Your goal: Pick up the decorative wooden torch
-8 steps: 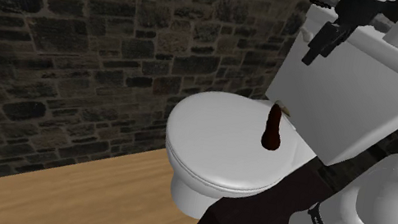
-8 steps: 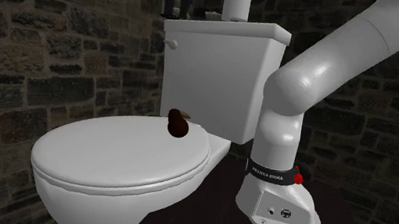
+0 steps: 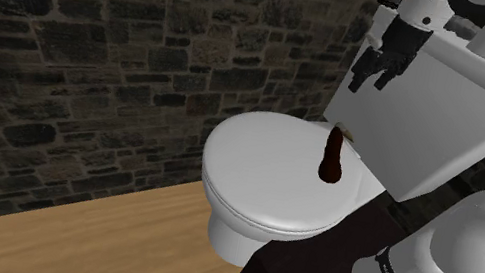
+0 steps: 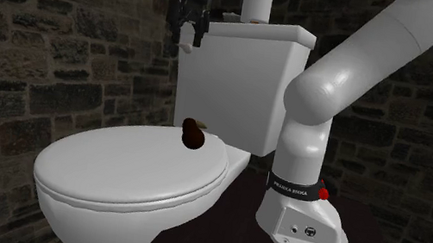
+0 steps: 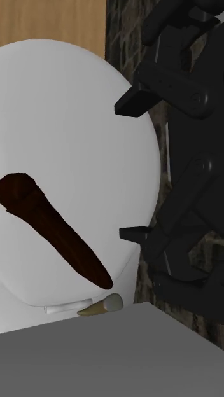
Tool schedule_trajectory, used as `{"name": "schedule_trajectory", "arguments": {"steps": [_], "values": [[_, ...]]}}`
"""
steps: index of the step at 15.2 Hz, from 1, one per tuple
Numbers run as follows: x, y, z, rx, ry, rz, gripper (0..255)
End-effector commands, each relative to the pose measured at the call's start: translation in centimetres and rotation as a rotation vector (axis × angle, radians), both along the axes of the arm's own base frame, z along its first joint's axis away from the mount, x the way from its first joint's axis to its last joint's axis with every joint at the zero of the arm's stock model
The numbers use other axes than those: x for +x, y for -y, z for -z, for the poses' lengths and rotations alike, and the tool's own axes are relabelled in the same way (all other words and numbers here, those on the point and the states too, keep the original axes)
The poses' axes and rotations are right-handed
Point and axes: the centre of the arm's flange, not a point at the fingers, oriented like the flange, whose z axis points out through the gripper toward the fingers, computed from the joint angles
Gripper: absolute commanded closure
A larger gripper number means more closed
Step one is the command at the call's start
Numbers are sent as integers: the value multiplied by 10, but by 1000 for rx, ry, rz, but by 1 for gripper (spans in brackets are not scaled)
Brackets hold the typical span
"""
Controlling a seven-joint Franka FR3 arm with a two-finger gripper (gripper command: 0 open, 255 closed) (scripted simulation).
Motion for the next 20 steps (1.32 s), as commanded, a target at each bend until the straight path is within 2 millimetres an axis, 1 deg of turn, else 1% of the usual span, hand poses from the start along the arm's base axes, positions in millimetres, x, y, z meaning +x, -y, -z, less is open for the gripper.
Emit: {"name": "schedule_trajectory", "arguments": {"steps": [1,5,9,13,17,20], "values": [[7,15,25,23,-14,83,0],[18,43,73,68,-44,244,0],[22,71,122,113,-74,405,0],[21,96,172,158,-104,566,0],[15,119,223,204,-134,727,0],[14,121,239,208,-137,743,0]]}}
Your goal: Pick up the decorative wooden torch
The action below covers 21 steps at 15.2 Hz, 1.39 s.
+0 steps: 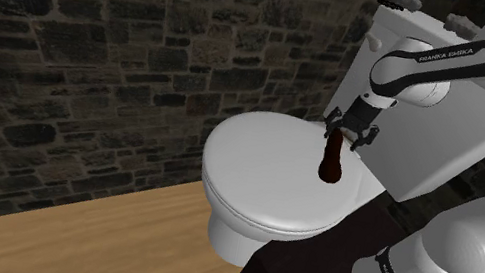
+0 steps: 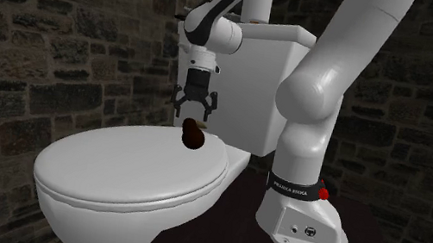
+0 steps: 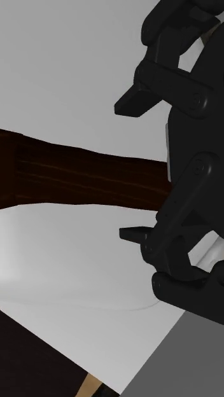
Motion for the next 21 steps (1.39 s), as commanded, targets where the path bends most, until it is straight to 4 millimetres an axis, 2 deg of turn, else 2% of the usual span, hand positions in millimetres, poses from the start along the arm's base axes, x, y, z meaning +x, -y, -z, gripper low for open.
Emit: {"name": "schedule_trajectory", "arguments": {"steps": [1,5,7,8,17,21], "values": [[1,2,13,1,-1,8,0],[1,2,37,1,-1,8,0],[1,2,37,1,-1,8,0],[1,2,37,1,-1,8,255],[1,2,37,1,-1,8,255],[1,2,16,1,-1,8,255]]}}
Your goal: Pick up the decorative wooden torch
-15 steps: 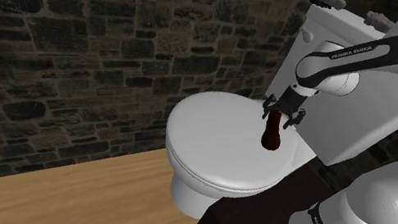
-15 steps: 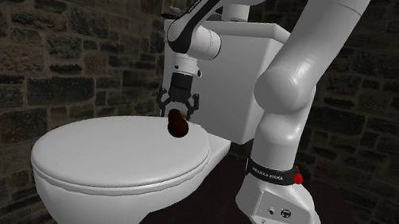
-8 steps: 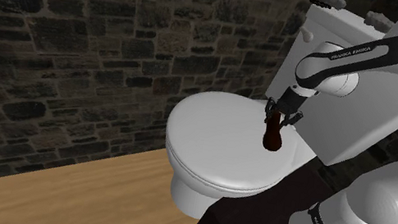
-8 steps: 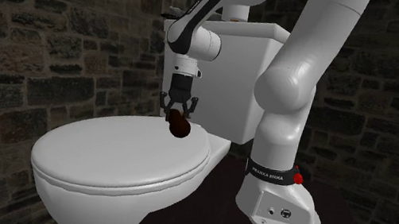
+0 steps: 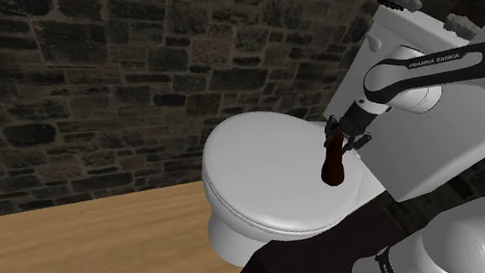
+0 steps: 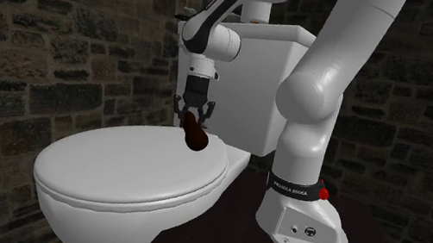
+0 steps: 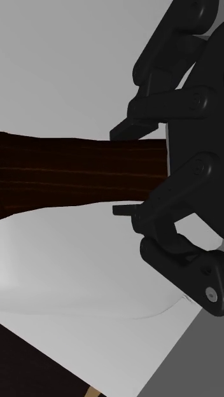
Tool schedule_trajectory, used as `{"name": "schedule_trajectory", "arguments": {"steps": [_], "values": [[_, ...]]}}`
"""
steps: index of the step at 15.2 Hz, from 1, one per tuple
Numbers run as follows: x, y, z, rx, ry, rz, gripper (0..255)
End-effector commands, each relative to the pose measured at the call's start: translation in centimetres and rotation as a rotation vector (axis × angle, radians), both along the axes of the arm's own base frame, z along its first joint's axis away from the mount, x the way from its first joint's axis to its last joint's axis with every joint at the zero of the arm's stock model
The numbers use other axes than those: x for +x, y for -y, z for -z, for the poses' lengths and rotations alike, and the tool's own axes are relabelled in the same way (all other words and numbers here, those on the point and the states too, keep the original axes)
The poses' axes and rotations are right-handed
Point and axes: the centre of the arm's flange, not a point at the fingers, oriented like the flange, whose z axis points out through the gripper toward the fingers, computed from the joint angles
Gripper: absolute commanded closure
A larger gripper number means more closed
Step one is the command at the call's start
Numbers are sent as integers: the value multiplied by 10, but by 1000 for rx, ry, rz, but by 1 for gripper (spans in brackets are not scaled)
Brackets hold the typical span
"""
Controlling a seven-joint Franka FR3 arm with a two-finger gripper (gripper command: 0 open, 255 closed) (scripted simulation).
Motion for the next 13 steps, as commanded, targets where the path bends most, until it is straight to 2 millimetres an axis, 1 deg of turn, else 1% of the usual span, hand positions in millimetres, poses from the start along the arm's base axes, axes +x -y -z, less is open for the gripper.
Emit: {"name": "schedule_trajectory", "arguments": {"steps": [1,11,13], "values": [[-1,0,-11,0,0,0,255],[-1,0,-64,0,0,0,255],[-1,0,-64,0,0,0,255]]}}
